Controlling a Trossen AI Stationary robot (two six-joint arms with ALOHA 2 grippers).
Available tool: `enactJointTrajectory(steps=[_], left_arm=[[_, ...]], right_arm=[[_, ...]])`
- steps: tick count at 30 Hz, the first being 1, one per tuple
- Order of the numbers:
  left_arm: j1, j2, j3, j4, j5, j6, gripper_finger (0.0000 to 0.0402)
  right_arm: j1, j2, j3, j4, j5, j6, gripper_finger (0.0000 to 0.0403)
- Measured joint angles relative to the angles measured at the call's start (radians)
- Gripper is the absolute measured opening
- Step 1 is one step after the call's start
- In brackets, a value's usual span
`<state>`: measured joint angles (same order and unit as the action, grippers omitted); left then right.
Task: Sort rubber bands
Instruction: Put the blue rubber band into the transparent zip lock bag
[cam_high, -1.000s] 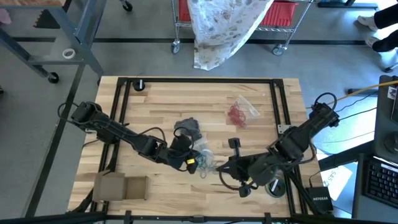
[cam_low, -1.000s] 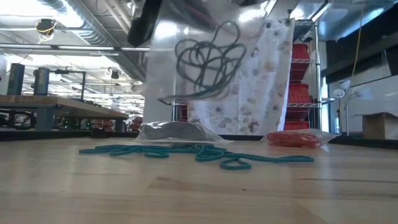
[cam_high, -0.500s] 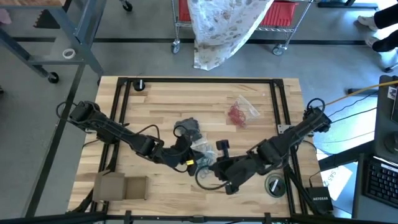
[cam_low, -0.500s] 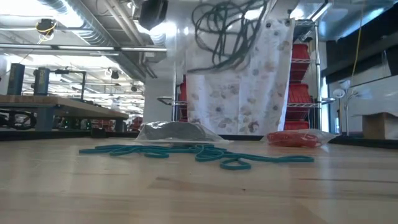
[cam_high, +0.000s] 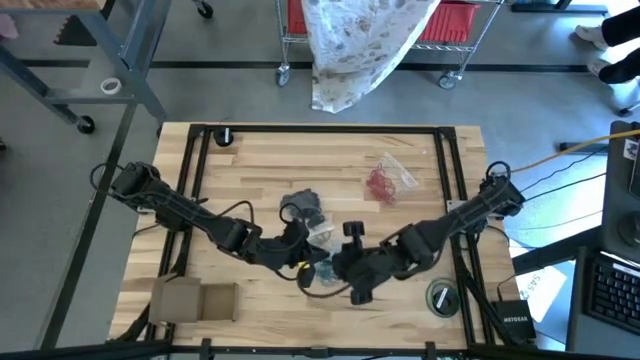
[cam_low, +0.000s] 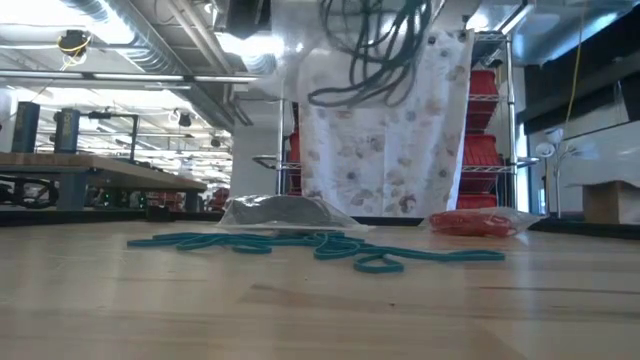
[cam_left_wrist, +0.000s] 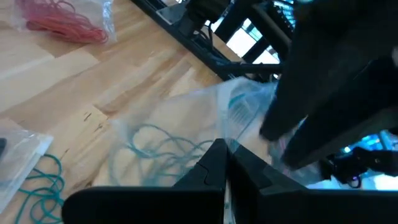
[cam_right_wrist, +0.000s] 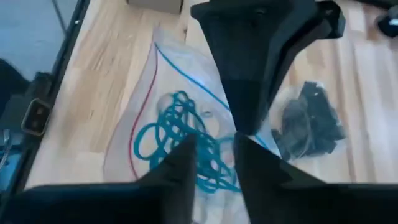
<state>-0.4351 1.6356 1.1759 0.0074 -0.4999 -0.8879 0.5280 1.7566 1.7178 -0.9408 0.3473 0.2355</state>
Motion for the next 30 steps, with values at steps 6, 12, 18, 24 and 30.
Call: enactJointTrajectory(steps=[6,12,18,24,30], left_arm=[[-0.003,-0.006,0.0,-0.071,0.001,0.004,0.0],[-0.01,-0.006,0.0,-0.17,-0.009,-0.017,0.0],[-0.013,-0.006,0.0,-0.215,-0.009,-0.026,0.0],[-0.018,-0.009,0.0,-0.216,-0.01,-0.02,0.0],[-0.023,-0.013,0.0,-0.241,-0.011,-0.019,0.0]], right_arm=[[0.056,-0.064,0.041,-0.047,-0.089,0.007,0.0168],[0.166,-0.072,-0.032,-0.139,0.061,0.085,0.0179],[0.187,-0.071,-0.302,-0.006,0.161,0.211,0.0179],[0.162,-0.07,-0.578,0.348,0.102,0.258,0.0179],[0.128,-0.07,-0.721,0.597,0.116,0.266,0.0179]])
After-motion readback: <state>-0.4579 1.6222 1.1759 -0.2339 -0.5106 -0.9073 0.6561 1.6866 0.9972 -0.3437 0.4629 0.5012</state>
